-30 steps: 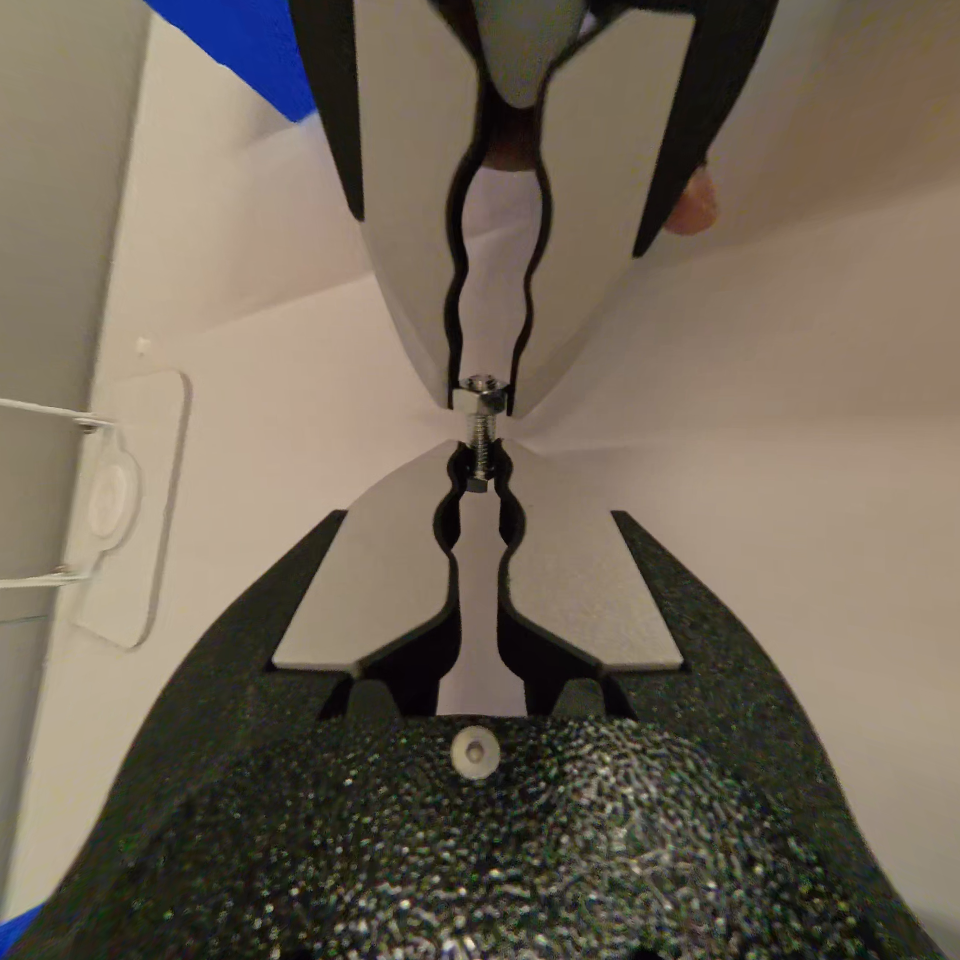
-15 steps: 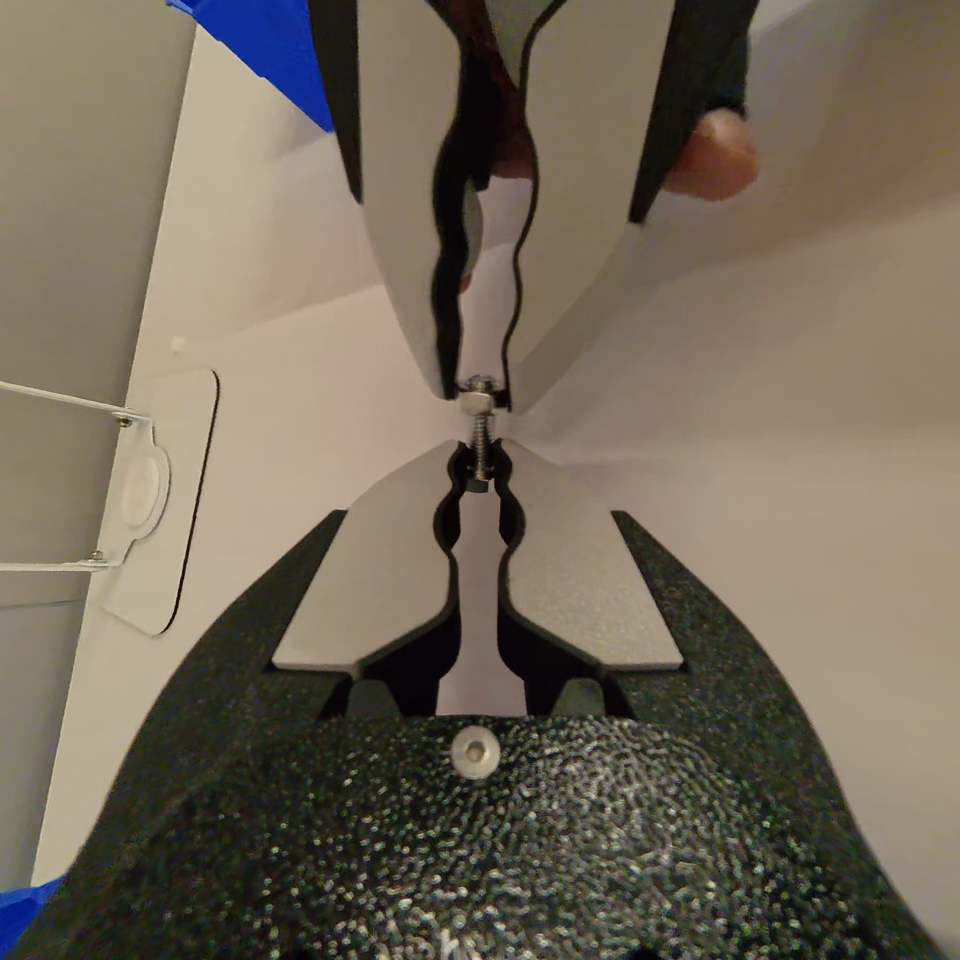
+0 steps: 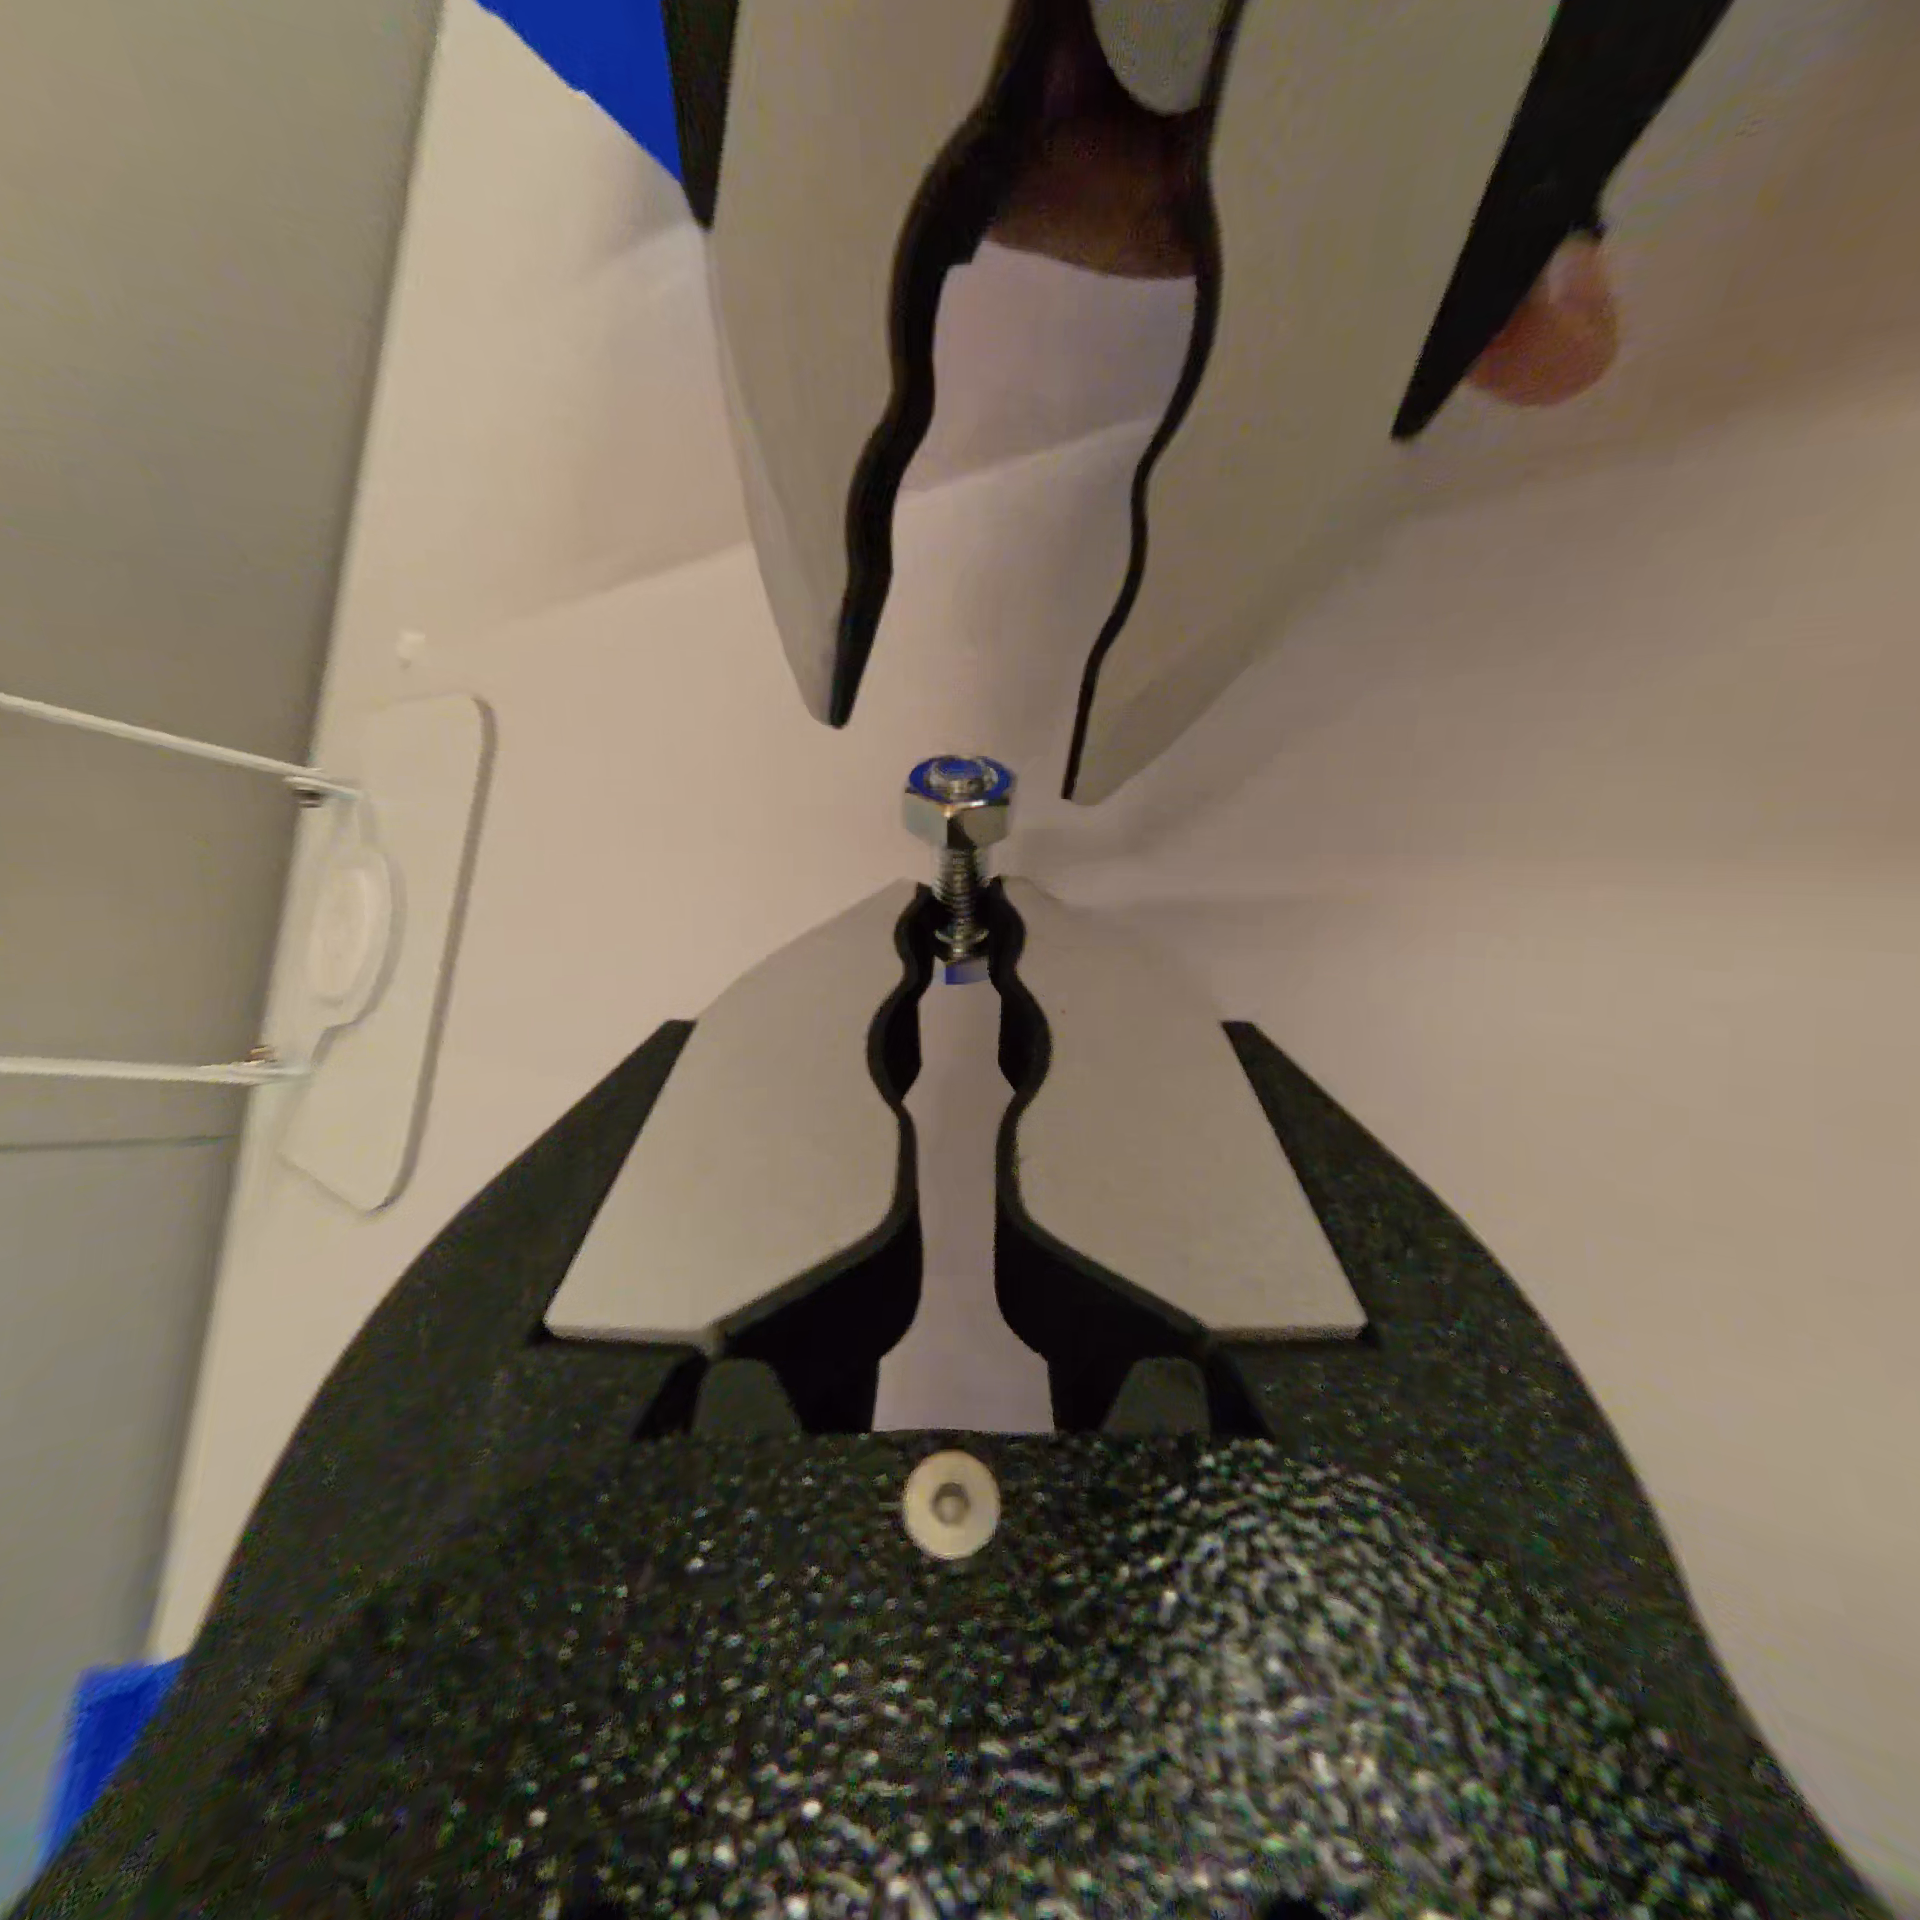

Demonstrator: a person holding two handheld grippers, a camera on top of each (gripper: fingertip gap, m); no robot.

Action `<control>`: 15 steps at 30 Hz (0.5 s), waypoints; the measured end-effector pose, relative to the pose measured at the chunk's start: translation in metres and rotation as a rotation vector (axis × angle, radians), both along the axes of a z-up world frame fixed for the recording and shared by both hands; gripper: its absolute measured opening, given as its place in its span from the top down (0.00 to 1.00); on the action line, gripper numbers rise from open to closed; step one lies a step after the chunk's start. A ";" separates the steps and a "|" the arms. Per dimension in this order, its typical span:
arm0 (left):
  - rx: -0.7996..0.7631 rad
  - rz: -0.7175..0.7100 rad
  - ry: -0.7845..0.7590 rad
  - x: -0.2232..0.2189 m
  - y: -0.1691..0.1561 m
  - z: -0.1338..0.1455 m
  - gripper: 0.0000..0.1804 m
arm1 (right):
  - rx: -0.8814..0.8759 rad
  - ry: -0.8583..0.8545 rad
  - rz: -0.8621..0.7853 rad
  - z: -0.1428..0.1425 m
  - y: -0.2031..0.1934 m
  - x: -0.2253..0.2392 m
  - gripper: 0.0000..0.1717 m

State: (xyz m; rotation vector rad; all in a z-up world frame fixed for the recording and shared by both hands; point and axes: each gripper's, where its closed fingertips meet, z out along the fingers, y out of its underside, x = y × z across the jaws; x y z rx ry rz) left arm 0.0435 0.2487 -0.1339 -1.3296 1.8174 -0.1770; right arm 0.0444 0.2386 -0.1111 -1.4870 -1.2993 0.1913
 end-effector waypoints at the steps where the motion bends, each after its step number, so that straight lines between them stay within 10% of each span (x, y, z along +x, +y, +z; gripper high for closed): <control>1: 0.050 0.013 0.000 0.000 0.004 0.002 0.95 | -0.074 0.048 -0.020 -0.001 0.001 0.001 0.80; 10: 0.304 0.048 0.039 0.001 0.016 0.011 0.95 | -0.403 0.300 -0.144 -0.003 0.008 0.001 0.84; 15: 0.284 0.014 0.055 0.002 0.009 0.007 0.95 | -0.297 0.164 -0.082 -0.009 0.003 0.001 0.89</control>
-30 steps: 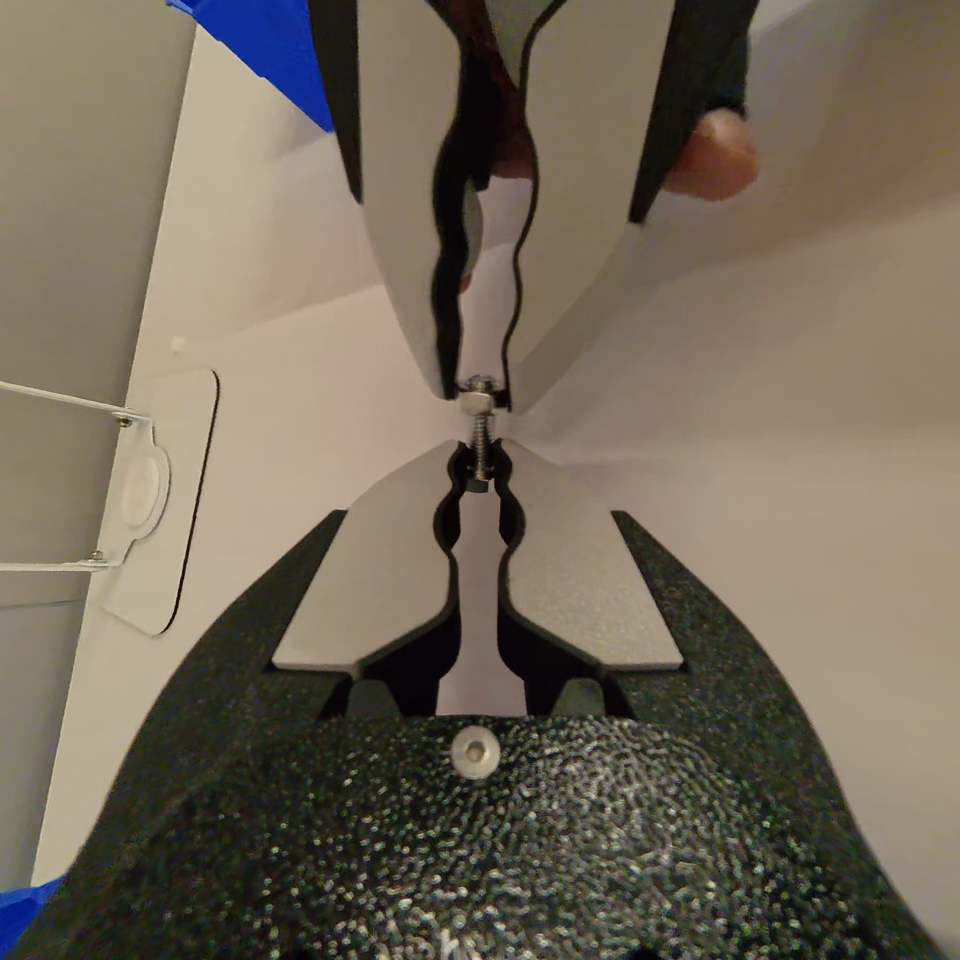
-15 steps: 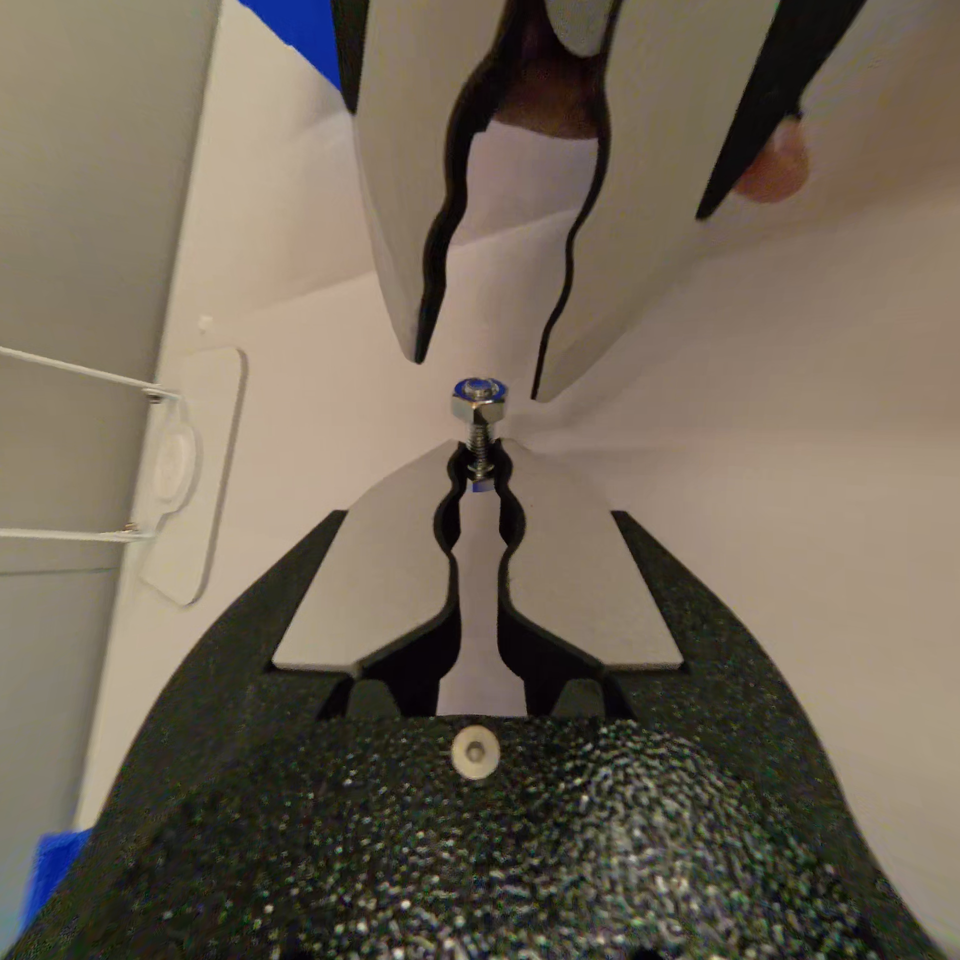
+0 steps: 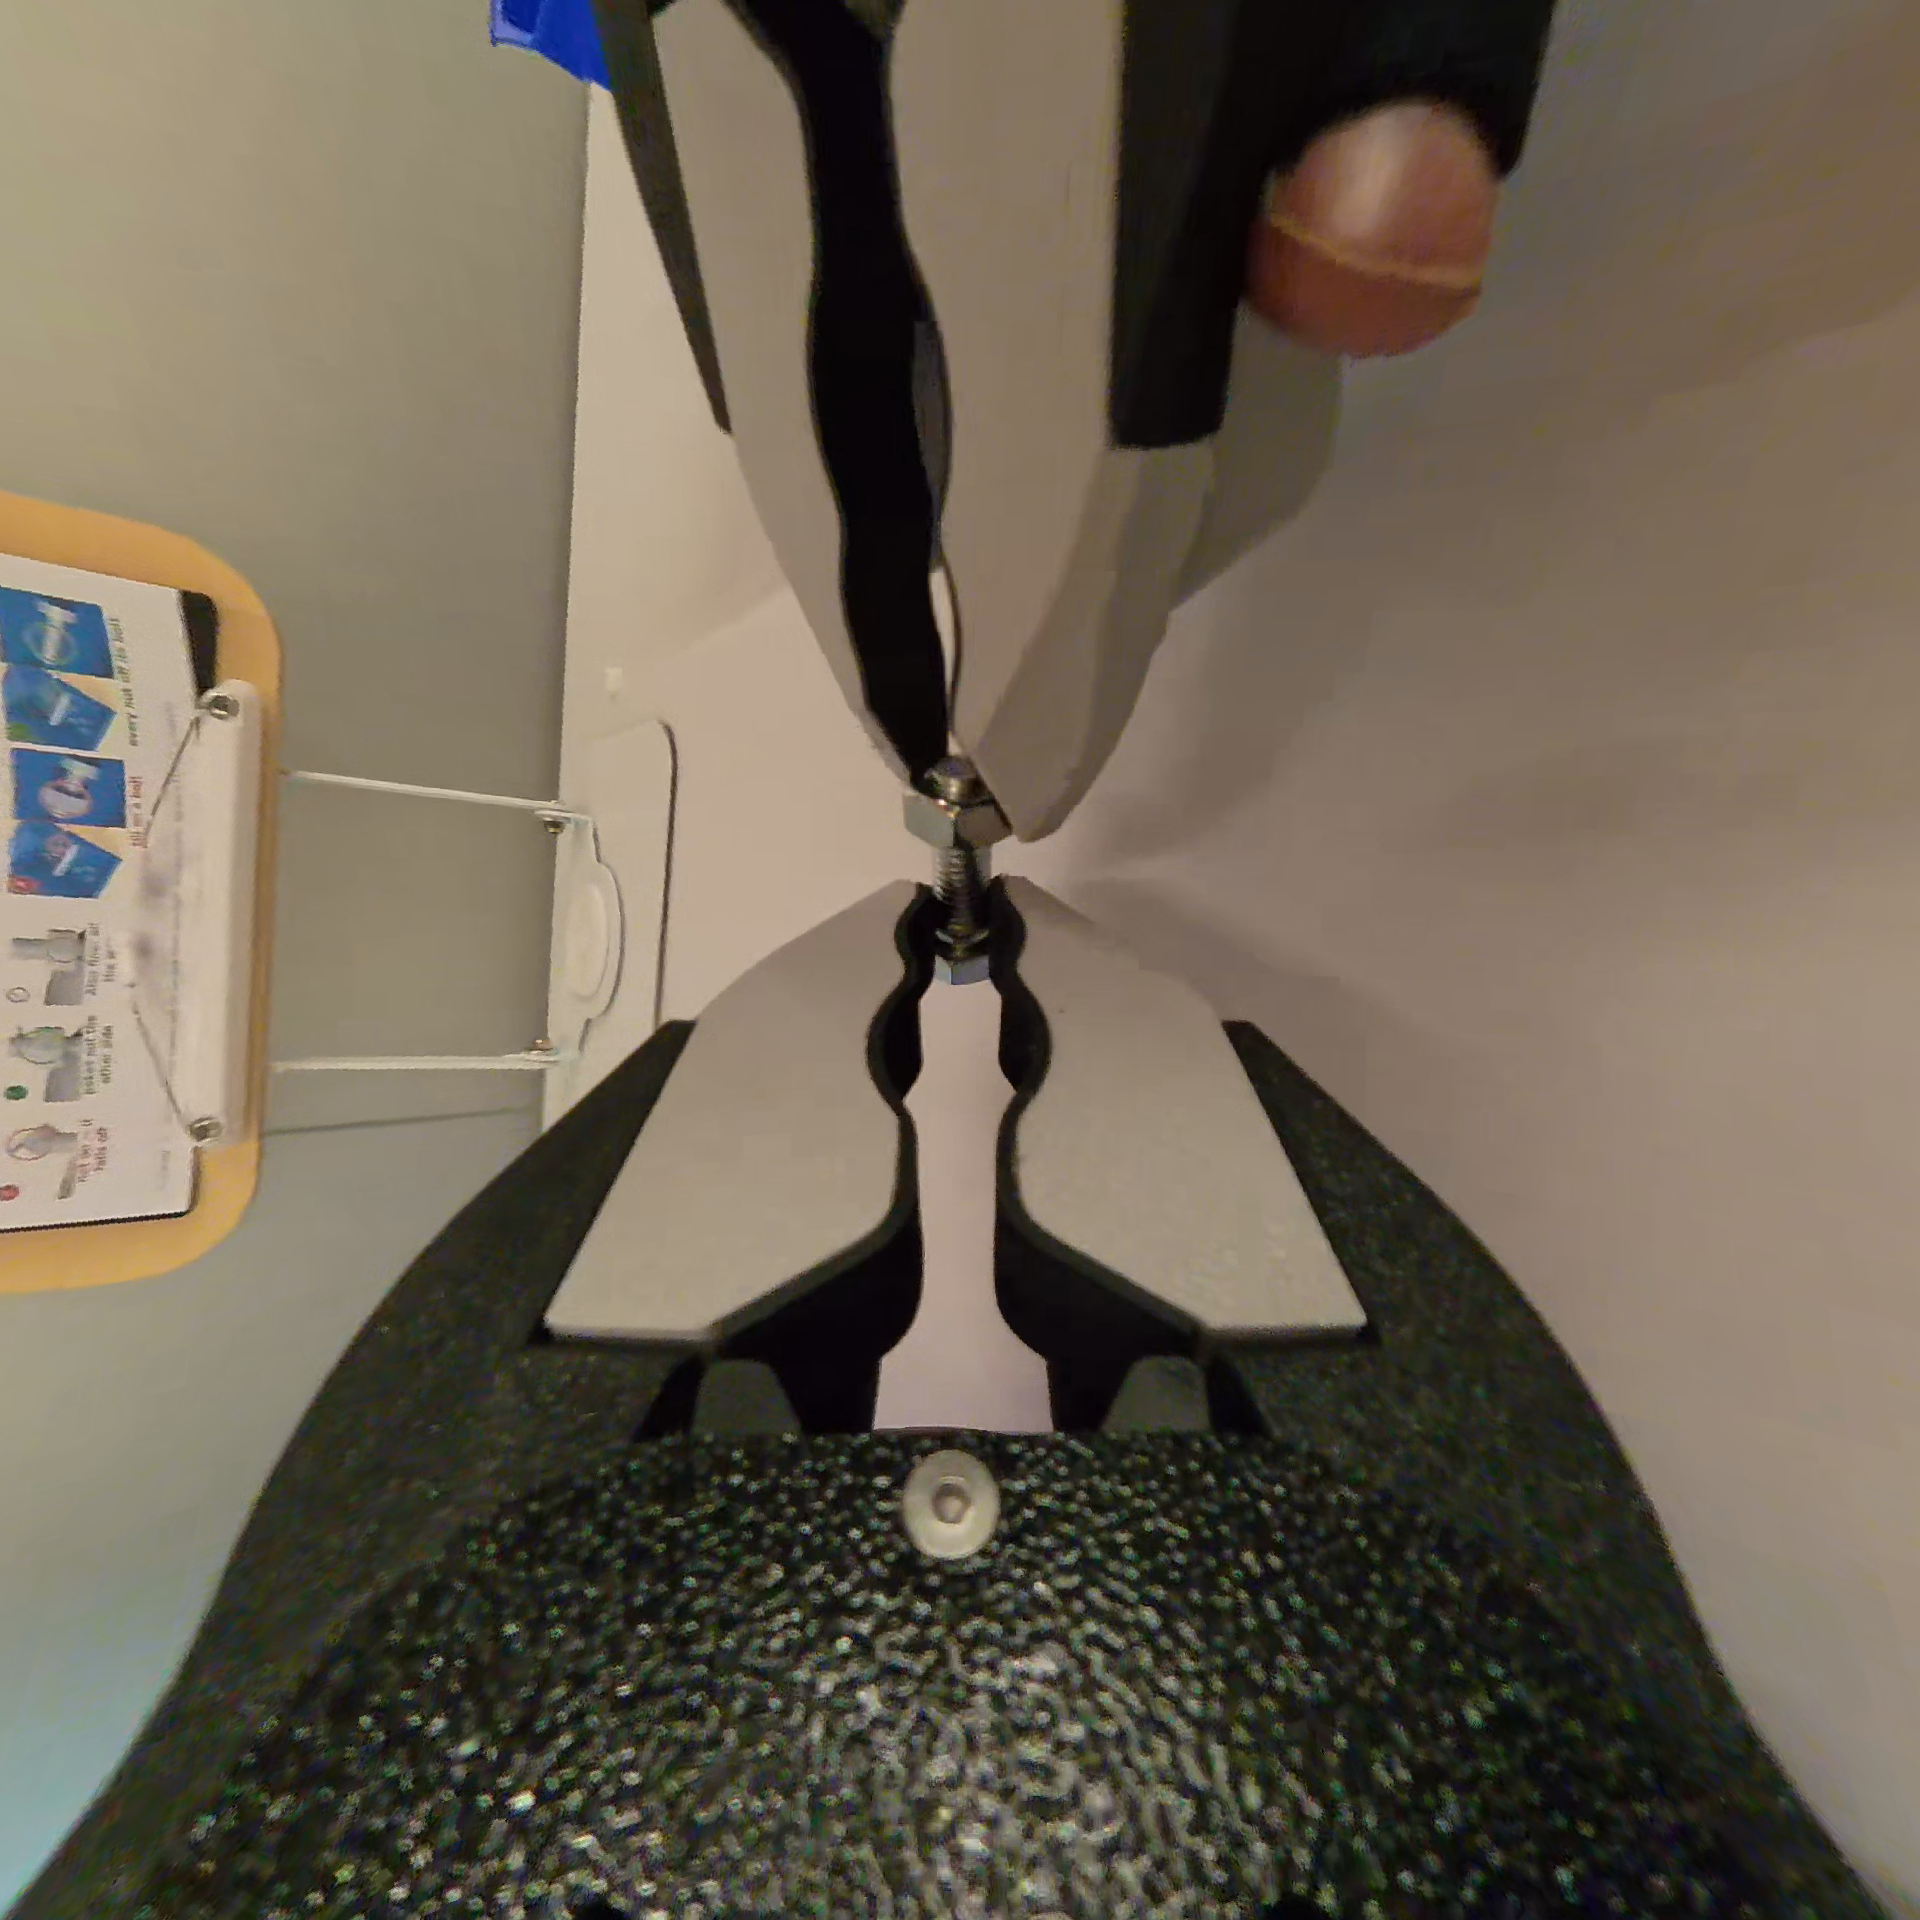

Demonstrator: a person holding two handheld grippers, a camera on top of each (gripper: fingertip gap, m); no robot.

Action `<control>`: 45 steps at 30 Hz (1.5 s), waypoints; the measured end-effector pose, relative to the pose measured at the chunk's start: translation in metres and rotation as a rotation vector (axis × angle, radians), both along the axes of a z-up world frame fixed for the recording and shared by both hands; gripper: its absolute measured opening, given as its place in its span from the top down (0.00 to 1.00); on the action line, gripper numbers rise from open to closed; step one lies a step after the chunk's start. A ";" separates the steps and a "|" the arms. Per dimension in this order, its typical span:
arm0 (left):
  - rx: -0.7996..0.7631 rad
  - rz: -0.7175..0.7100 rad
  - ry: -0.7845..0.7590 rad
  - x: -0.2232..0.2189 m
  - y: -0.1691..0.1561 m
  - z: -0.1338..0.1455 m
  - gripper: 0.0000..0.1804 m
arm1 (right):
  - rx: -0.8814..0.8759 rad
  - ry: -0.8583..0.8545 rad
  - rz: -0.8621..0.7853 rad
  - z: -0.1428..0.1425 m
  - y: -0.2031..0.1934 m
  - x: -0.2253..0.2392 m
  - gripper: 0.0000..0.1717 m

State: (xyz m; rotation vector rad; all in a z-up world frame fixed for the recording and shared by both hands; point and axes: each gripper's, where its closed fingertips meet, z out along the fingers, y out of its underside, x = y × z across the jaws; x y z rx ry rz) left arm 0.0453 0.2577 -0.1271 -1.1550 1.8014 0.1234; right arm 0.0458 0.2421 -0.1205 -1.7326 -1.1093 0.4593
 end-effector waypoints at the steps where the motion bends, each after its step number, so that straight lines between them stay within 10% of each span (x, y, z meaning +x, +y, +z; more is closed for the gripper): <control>1: -0.039 -0.013 -0.002 0.001 -0.003 -0.002 0.95 | 0.071 -0.067 0.043 -0.002 -0.003 0.000 0.89; 6: -0.282 -0.068 -0.015 0.002 -0.022 -0.011 0.95 | 0.605 -0.530 0.222 -0.012 -0.012 0.011 1.00; 12: -0.220 0.009 -0.035 -0.001 -0.005 -0.008 0.95 | 0.268 -0.189 0.043 0.008 0.000 0.009 0.78; 23: -0.044 0.012 -0.005 0.002 -0.001 -0.004 0.95 | -0.079 0.055 -0.031 -0.001 0.001 0.000 0.89; 32: -0.390 -0.074 0.004 0.002 -0.030 -0.018 0.95 | 0.696 -0.527 0.261 -0.009 -0.018 -0.002 0.89; 45: -0.091 0.021 -0.062 0.004 -0.001 0.002 0.95 | 0.067 -0.057 -0.011 -0.001 0.001 0.001 0.84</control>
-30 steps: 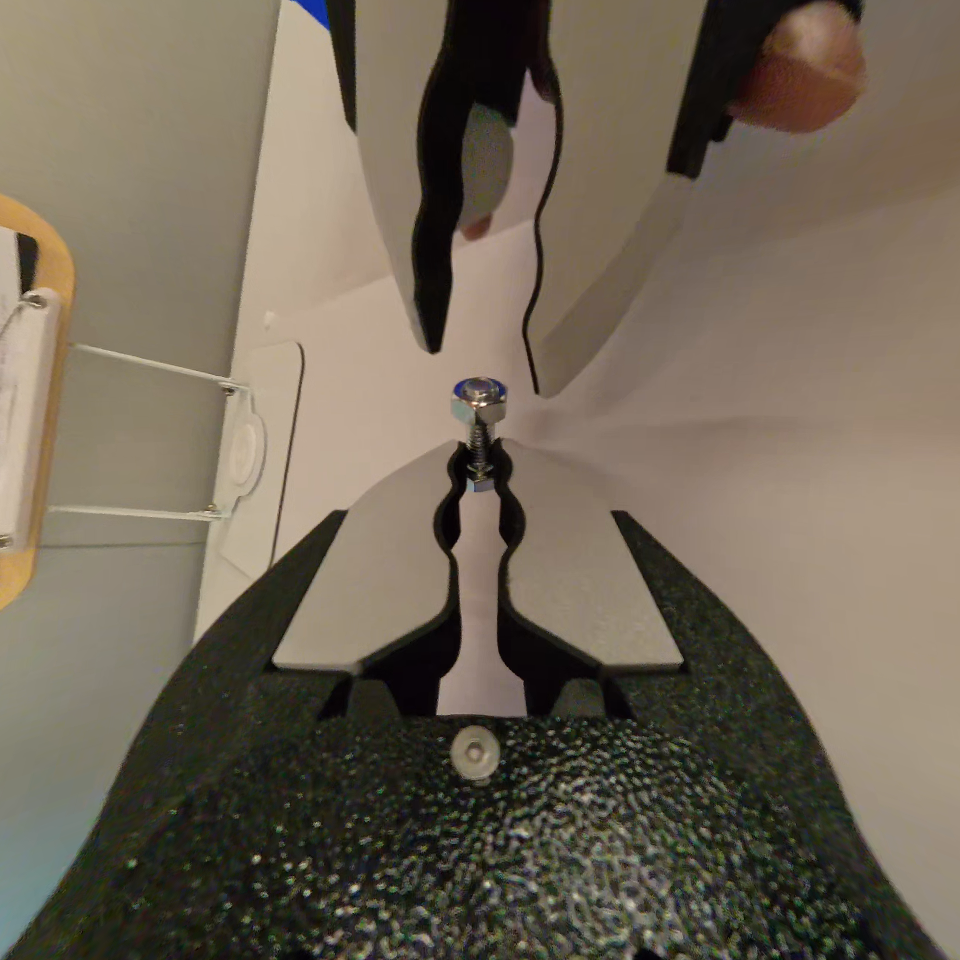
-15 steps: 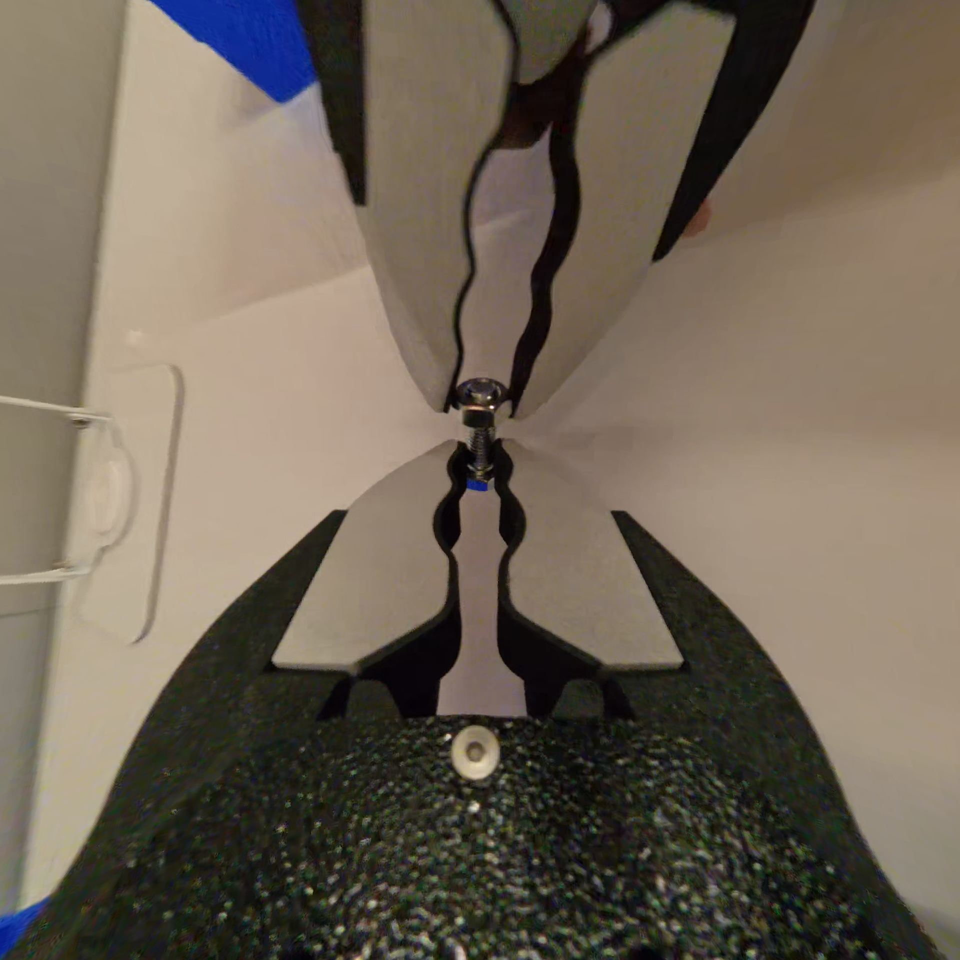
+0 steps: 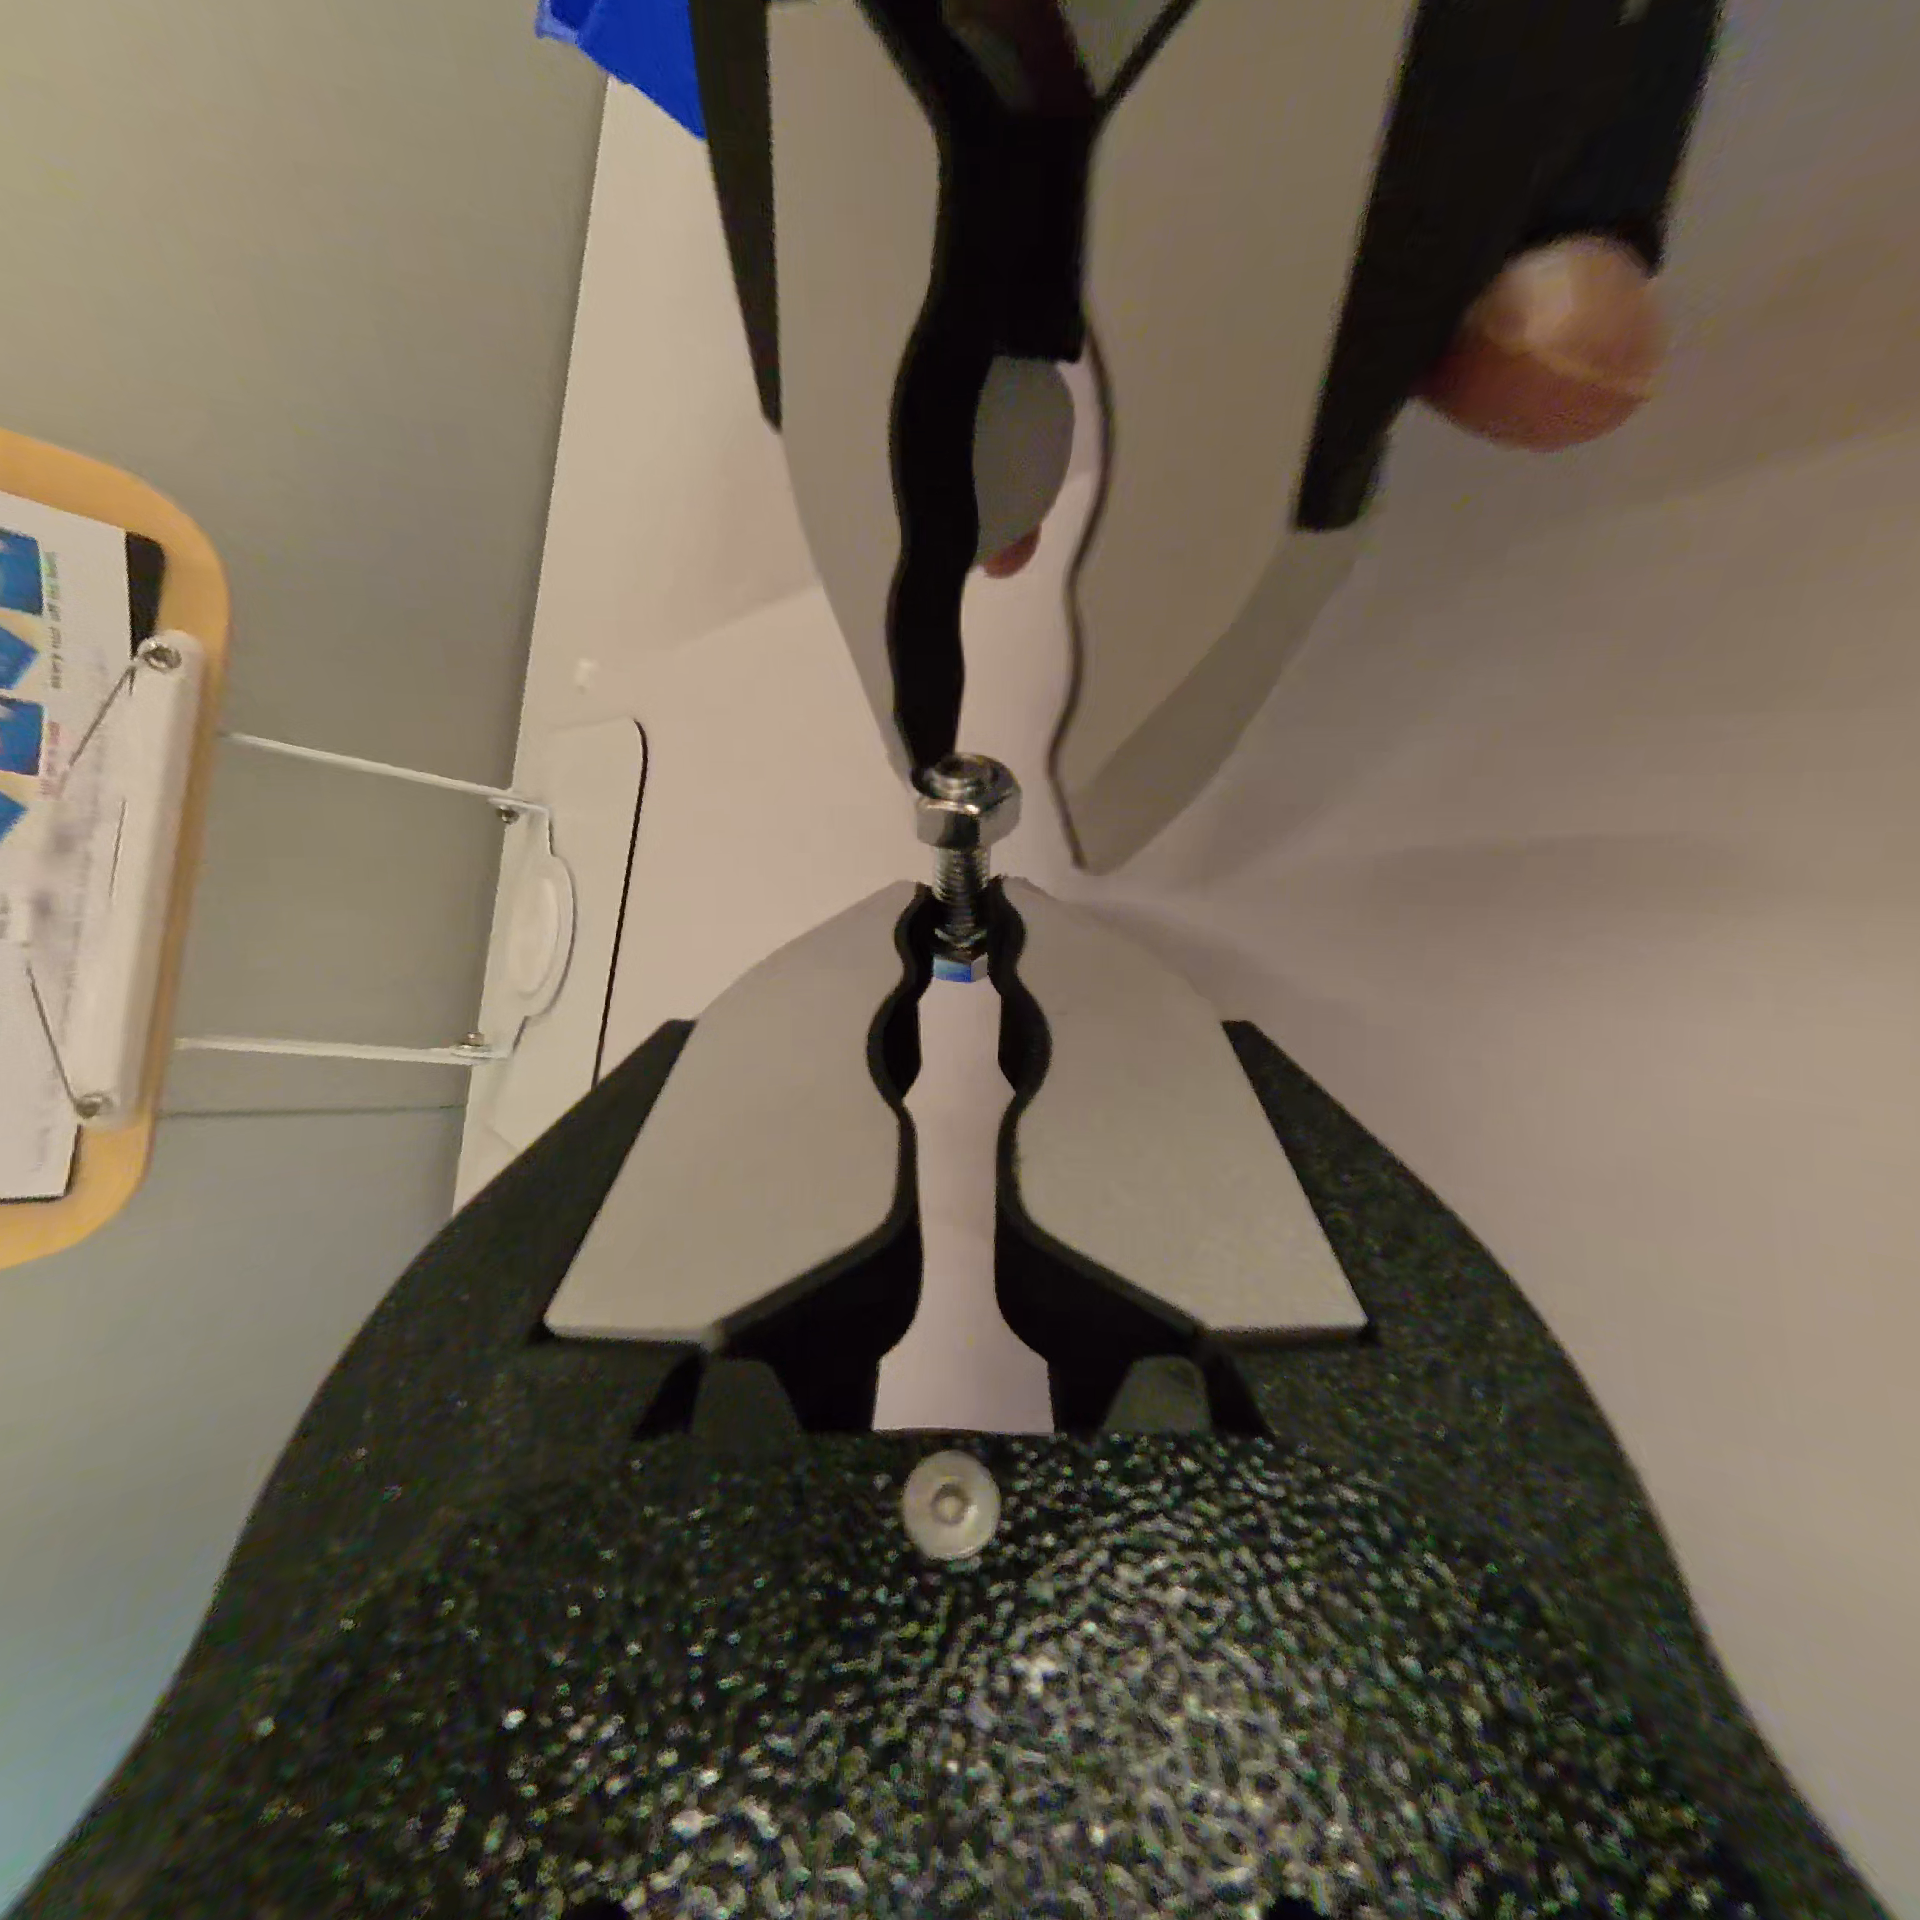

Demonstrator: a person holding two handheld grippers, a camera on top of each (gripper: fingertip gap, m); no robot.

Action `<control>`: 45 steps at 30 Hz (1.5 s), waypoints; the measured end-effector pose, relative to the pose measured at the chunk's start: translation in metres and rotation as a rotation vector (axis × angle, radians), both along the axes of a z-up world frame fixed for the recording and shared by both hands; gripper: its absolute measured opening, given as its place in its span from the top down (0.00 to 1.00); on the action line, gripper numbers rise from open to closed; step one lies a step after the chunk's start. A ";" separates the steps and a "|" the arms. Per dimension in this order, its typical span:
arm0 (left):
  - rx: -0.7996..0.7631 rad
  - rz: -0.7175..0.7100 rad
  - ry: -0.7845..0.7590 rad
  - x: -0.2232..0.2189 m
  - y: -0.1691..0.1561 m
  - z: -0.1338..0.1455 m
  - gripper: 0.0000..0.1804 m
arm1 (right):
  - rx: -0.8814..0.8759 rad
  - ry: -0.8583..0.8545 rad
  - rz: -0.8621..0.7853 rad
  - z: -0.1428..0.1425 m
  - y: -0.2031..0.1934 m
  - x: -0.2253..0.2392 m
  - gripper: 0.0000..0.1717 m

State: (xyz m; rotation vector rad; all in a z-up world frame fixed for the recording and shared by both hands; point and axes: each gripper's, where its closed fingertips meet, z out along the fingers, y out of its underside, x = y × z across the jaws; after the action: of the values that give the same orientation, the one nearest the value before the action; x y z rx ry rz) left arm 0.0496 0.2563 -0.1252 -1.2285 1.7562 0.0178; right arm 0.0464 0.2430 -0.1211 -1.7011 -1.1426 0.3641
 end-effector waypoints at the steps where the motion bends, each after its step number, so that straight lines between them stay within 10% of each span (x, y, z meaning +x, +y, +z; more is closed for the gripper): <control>1: 0.005 -0.020 0.013 0.001 -0.003 -0.002 0.95 | 0.014 -0.005 0.001 0.000 0.000 0.000 0.90; 10: -0.277 -0.135 0.073 -0.002 -0.032 -0.020 0.95 | 0.548 -0.469 0.300 -0.017 -0.019 0.000 0.89; 17: -0.131 -0.047 0.027 -0.002 -0.010 -0.009 0.95 | 0.114 -0.070 0.099 0.006 -0.007 0.000 0.77; 23: -0.046 -0.038 0.024 -0.001 -0.007 -0.004 0.95 | -0.090 0.027 0.031 -0.004 -0.003 0.001 0.88; 32: -0.304 -0.129 0.065 -0.003 -0.033 -0.020 0.95 | 0.608 -0.514 0.289 -0.015 -0.017 0.001 0.90; 45: -0.061 -0.021 0.009 0.000 -0.006 -0.003 0.95 | -0.001 0.014 0.061 0.005 -0.006 0.001 0.81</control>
State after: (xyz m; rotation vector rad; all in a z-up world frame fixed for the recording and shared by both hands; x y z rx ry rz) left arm 0.0495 0.2500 -0.1278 -1.2552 1.7887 -0.0434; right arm 0.0477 0.2373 -0.1165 -1.6648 -1.1860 0.4132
